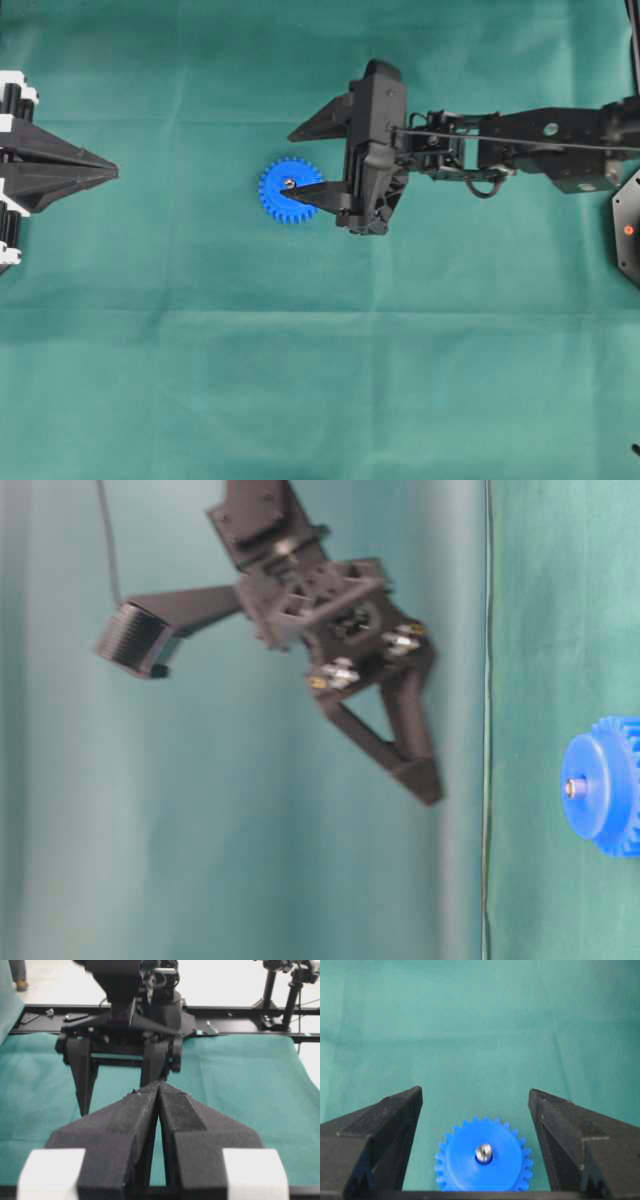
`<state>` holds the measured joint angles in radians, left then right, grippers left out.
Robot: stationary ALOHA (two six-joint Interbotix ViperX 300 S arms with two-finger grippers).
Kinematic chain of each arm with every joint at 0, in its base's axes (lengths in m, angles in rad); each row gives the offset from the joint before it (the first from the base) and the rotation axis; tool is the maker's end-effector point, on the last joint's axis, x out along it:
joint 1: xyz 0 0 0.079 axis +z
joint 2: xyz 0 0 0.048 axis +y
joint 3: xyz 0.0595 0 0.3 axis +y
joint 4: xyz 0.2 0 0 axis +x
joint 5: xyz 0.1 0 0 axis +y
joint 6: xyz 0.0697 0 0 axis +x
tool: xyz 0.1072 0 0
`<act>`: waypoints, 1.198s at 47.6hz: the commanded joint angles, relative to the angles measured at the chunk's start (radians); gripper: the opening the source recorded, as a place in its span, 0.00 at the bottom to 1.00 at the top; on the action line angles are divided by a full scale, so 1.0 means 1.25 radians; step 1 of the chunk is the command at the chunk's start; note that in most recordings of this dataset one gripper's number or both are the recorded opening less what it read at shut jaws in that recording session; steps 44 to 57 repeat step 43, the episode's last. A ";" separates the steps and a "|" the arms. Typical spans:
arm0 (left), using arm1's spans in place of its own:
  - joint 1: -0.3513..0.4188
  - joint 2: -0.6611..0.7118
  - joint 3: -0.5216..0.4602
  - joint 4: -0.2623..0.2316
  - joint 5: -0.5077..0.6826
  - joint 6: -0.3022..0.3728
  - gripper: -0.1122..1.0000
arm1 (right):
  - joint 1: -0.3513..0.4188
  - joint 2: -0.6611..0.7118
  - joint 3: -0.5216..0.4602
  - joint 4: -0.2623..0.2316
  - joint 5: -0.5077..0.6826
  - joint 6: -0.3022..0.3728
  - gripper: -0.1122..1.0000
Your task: Insert the shaft placed at a random location into the center hole of the medium gear at another random location.
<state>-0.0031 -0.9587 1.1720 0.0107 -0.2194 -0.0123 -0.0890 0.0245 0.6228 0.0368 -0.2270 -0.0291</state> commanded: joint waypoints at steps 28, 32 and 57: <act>-0.001 0.006 -0.013 0.001 0.007 -0.001 0.10 | 0.006 -0.082 0.040 0.000 -0.001 -0.004 0.86; -0.001 0.006 -0.012 0.001 0.007 -0.001 0.10 | 0.006 -0.102 0.061 0.002 -0.007 -0.004 0.86; -0.001 0.006 -0.012 0.001 0.007 -0.001 0.10 | 0.006 -0.168 0.126 0.004 -0.031 -0.002 0.86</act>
